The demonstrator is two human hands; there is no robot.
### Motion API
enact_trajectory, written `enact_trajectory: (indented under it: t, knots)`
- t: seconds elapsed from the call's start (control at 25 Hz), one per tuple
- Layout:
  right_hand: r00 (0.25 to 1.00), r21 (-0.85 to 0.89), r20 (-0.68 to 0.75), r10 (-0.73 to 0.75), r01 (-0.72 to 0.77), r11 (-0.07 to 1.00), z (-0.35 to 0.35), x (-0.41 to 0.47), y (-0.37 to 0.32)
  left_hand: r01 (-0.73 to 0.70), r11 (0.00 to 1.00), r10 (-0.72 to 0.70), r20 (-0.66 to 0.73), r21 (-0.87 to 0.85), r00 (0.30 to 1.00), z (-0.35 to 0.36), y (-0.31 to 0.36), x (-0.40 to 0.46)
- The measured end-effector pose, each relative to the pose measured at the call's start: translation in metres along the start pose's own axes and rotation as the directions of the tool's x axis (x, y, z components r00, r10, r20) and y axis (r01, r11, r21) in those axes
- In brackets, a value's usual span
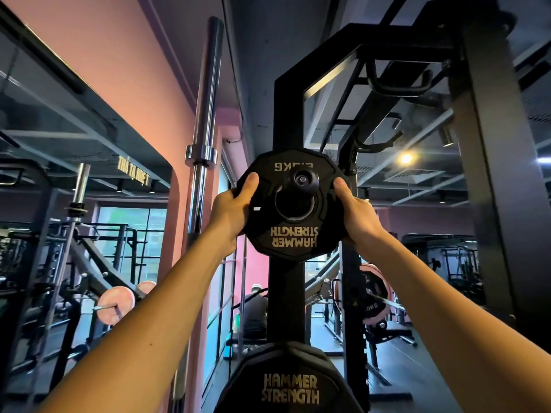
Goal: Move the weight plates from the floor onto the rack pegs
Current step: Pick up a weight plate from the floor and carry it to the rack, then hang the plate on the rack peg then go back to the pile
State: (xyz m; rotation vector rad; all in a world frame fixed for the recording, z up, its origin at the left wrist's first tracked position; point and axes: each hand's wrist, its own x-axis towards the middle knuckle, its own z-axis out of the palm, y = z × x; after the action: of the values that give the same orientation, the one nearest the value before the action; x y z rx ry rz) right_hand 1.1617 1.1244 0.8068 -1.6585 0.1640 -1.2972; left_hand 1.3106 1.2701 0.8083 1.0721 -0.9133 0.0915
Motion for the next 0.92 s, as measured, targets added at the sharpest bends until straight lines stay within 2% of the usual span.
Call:
enact_trajectory:
  t: [0.28, 0.48, 0.6, 0.68, 0.92]
  knots:
    - [0.997, -0.015, -0.014, -0.073, 0.073, 0.997, 0.005, 0.003, 0.013, -0.039, 0.999, 0.041, 0.066, -0.029, 0.997, -0.002, -0.011, 0.007]
    - [0.999, -0.029, 0.001, -0.054, 0.054, 0.998, 0.001, -0.017, 0.032, -0.044, 0.986, 0.032, 0.081, 0.160, 0.996, -0.009, -0.023, -0.014]
    - [0.998, -0.070, -0.016, -0.066, 0.065, 0.995, -0.008, -0.050, 0.052, 0.003, 0.983, -0.011, 0.045, 0.183, 0.999, -0.021, -0.033, -0.046]
    - [0.999, -0.090, -0.016, -0.047, 0.046, 0.995, -0.016, -0.081, 0.064, 0.020, 0.972, -0.037, 0.072, 0.235, 0.997, -0.033, -0.045, -0.077]
    - [0.997, -0.095, -0.015, 0.075, -0.076, 0.993, -0.044, -0.200, 0.111, 0.179, 0.932, -0.215, 0.081, 0.316, 0.973, -0.067, -0.100, -0.210]
